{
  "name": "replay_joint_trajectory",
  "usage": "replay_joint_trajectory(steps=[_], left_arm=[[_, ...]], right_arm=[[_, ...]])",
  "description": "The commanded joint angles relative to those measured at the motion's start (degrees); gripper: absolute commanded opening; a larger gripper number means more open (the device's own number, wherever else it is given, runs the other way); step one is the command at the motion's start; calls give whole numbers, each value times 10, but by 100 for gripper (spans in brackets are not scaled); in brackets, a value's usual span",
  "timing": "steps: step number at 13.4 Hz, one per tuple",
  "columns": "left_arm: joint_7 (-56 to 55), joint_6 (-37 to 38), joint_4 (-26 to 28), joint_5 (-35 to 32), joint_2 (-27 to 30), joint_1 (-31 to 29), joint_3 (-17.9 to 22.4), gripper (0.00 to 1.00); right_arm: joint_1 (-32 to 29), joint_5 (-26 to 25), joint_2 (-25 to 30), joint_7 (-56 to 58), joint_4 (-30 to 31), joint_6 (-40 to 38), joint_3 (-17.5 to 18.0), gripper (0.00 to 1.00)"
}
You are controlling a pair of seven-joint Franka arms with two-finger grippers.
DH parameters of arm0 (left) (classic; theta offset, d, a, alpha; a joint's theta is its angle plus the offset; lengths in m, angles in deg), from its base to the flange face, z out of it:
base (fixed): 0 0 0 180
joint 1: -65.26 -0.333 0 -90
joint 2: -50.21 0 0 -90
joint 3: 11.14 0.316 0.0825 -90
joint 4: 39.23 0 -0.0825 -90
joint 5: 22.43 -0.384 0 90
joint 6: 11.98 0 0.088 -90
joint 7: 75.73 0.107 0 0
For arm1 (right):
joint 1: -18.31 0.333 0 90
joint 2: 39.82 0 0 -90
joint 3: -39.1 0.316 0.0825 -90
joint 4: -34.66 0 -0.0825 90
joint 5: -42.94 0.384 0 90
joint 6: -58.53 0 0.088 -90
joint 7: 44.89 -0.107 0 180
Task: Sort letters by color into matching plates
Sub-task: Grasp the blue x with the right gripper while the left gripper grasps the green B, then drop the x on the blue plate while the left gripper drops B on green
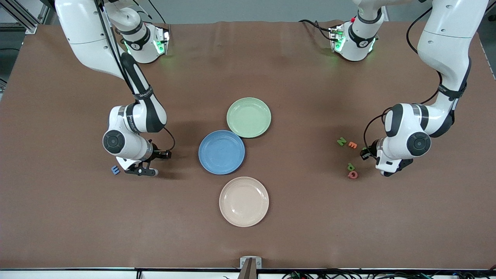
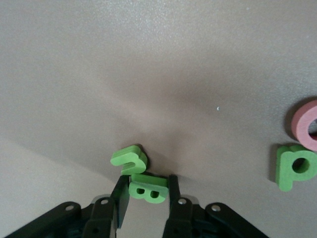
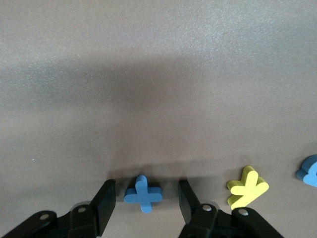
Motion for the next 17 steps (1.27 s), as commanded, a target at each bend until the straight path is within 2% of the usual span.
replay_joint_trajectory(steps=[1,3,6,8,12,17], left_arm=[[-14,1,-6,-11,3,-1,-2,1],[-14,12,-7,-11,18,0,-3,0],[-13,82,-24,-11,46,5,-6,0],[-14,107,-26,-11,63,5,-23,0],[-20,156,-26,-11,97,4,-69,0],[-44,180,-26,-7,118,5,-148,0]], right_arm=[[0,12,-5,4,8,-8,0,46],[0,12,-5,5,7,-7,0,38],[0,12,-6,5,4,-6,0,29],[0,12,-5,8,3,-8,0,22],[20,12,22,-7,2,-32,-1,22],[117,6,55,-181,-3,-53,-2,20]])
